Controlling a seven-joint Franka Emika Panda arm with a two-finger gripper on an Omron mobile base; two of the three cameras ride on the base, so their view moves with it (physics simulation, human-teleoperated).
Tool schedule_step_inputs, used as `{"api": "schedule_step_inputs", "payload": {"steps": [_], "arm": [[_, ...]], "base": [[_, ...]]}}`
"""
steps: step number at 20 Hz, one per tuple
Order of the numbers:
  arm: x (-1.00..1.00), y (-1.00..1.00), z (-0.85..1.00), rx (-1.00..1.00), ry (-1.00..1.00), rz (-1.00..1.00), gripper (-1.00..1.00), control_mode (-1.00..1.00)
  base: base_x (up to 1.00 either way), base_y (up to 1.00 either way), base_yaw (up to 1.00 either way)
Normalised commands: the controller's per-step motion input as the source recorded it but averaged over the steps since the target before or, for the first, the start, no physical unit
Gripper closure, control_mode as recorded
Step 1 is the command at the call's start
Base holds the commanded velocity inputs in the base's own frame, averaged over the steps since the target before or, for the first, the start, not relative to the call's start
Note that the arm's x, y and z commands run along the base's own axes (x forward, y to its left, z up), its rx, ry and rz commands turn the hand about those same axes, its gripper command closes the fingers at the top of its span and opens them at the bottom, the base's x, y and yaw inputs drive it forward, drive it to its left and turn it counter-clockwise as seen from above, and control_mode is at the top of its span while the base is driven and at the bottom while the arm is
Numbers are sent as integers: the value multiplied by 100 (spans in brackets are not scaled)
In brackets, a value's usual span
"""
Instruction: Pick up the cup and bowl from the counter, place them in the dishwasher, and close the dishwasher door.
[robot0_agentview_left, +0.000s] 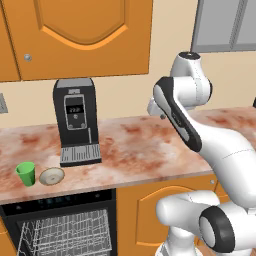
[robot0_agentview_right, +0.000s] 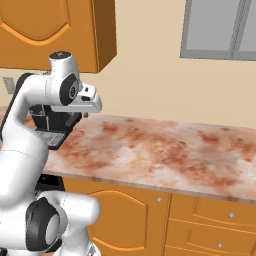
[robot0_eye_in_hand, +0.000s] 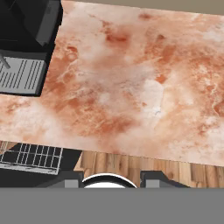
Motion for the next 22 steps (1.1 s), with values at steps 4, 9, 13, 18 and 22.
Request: {"api": "schedule_step_inputs", "payload": {"steps": [4,9,13,18,22], "arm": [[-13,0,0,0,-1,0,-100,-100],[-28,9,0,0,-6,0,-100,-100],[-29,24,-2,-2,-8,0,-100,-100],[-11,35,-10,0,-6,-2,-100,-100],[0,42,-20,0,-2,-4,-100,-100]], "base": [[0,0,0],[0,0,0],[0,0,0],[0,0,0],[0,0,0]]}}
